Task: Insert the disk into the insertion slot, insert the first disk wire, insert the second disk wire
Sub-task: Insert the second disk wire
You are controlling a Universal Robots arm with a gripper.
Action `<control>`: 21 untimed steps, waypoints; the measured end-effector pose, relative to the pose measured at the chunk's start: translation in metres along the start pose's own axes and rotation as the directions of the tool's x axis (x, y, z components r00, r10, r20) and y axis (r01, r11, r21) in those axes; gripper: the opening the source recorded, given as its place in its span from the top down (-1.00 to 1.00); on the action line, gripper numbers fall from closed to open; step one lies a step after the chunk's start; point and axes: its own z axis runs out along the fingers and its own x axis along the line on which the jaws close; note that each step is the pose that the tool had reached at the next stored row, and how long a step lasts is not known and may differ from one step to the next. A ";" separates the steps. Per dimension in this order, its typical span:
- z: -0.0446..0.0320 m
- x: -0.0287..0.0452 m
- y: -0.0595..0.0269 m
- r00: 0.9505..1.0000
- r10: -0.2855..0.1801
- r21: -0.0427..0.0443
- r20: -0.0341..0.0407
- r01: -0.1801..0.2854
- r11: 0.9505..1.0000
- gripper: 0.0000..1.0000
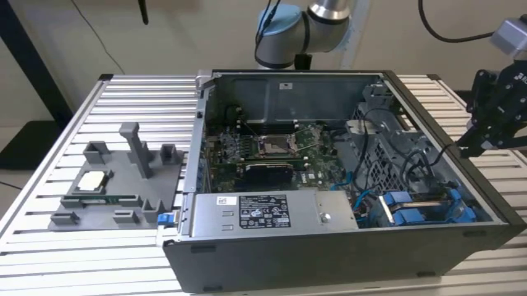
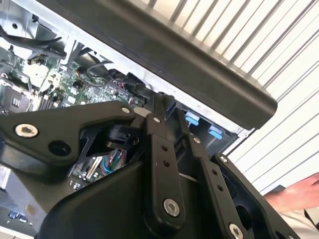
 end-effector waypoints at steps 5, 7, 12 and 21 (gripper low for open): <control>0.0049 0.0004 -0.0013 1.000 -0.001 0.000 0.007 0.001 1.000 0.46; 0.0052 0.0004 -0.0015 0.999 -0.004 -0.001 0.041 0.004 1.000 0.46; 0.0067 0.0063 -0.0017 0.997 -0.008 -0.002 0.080 0.009 1.000 0.46; 0.0066 0.0129 0.0031 0.997 -0.008 -0.002 0.077 0.009 1.000 0.68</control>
